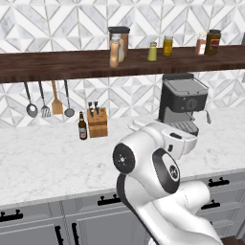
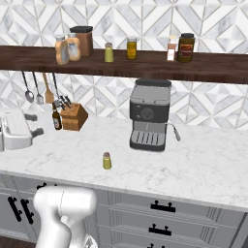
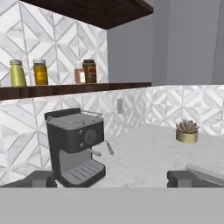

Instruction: Put the shaker and condiment bottle from the counter next to their counterparts in the cabinet.

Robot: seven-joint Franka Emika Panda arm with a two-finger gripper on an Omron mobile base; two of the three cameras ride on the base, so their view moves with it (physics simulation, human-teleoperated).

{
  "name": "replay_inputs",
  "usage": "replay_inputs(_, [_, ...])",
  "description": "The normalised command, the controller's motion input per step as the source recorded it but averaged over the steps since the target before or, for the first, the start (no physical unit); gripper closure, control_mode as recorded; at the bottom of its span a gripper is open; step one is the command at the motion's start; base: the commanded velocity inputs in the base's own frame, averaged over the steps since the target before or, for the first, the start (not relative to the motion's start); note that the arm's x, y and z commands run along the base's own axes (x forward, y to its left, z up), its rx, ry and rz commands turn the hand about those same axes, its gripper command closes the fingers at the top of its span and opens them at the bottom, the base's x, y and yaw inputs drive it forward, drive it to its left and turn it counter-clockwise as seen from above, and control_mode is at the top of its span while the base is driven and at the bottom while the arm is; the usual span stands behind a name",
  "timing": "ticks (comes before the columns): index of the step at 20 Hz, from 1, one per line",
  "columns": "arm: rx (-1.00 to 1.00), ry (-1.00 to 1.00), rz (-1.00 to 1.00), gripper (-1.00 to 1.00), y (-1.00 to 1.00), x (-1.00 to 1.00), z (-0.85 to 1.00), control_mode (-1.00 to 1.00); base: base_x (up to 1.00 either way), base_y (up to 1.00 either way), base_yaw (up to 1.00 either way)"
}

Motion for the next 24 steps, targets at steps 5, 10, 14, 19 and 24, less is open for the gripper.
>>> replay_inputs(5, [0.0,-0.03,-0.04,-1.0,-0.35,0.0,-0.47,-1.0,0.0,0.0,0.0])
replay_inputs(10, [0.01,0.0,-0.04,-1.0,-0.4,0.0,-0.43,-1.0,0.0,0.0,0.0])
replay_inputs(14, [0.01,0.0,-0.05,-1.0,-0.35,0.0,-0.48,-1.0,0.0,0.0,0.0])
replay_inputs(19, [0.0,0.0,-0.04,-1.0,-0.3,0.0,-0.43,-1.0,0.0,0.0,0.0])
replay_inputs(24, [0.0,0.0,-0.02,-1.0,-0.12,0.01,-0.49,-1.0,0.0,0.0,0.0])
